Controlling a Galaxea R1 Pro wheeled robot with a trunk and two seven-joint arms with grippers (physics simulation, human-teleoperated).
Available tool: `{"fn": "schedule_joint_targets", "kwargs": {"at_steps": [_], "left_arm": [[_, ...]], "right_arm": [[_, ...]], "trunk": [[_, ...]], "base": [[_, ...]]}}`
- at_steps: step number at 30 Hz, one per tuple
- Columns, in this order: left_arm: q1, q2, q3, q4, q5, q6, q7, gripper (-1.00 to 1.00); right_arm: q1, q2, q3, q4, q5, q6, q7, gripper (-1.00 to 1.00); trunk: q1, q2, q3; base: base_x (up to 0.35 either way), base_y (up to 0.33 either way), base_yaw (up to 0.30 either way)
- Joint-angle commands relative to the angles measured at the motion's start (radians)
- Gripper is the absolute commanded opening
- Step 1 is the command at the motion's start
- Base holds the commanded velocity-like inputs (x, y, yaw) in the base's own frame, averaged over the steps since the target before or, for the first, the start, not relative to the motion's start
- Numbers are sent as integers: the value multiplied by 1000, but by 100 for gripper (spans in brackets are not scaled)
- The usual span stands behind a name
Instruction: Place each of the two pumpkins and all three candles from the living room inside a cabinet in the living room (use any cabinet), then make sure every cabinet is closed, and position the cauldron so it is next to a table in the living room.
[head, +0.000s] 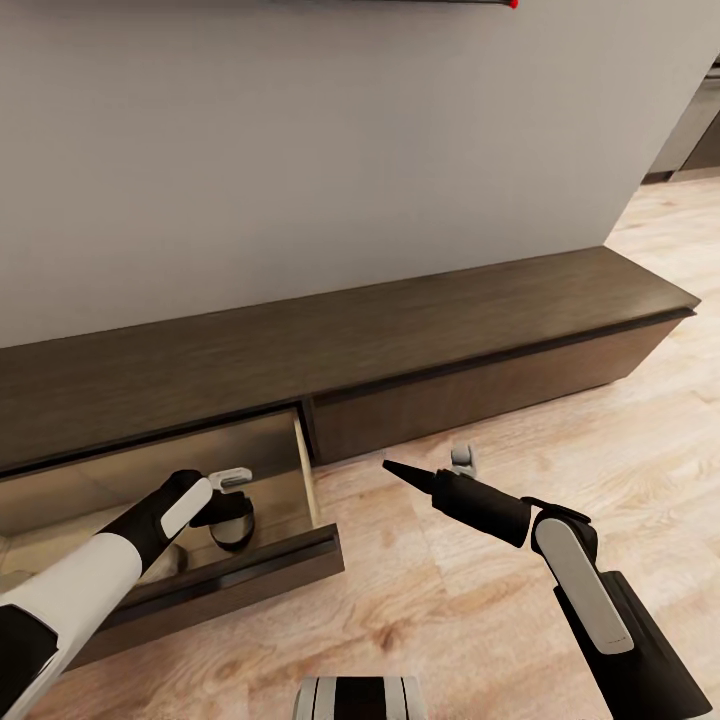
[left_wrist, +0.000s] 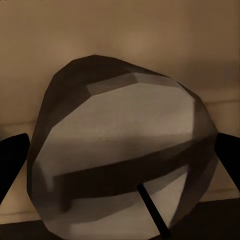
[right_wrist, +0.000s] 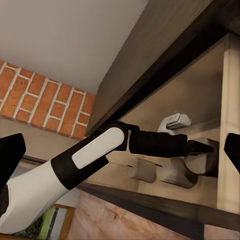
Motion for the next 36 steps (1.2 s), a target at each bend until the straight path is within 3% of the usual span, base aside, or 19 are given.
{"fn": "schedule_joint_targets", "kwargs": {"at_steps": [1,5,9,23,24,36], "left_arm": [[-1,1,-7,-2,10,1,9,-100],[-1,1,-7,-3,10,1,9,-100],[-1,1,-7,-3,10,1,10,-100],[1,1,-8,-3,10,1,9,-100],[1,1,-8,-3,9,1,9,100],[1,2,-7,-3,10,1,9,100]], "right_arm": [[-1,0,0,0,0,3,2,100],[-1,0,0,0,0,3,2,100],[-1,0,0,0,-1,3,2,100],[-1,0,0,0,-1,3,2,100],[-1,0,0,0,-1,3,2,100],[-1,0,0,0,0,3,2,100]], "trunk": [[0,0,-1],[0,0,-1],[2,-1,-16],[2,-1,-16],[2,-1,-16],[2,-1,-16]], "base": [[0,0,0],[0,0,0],[0,0,0],[0,0,0],[0,0,0],[0,0,0]]}}
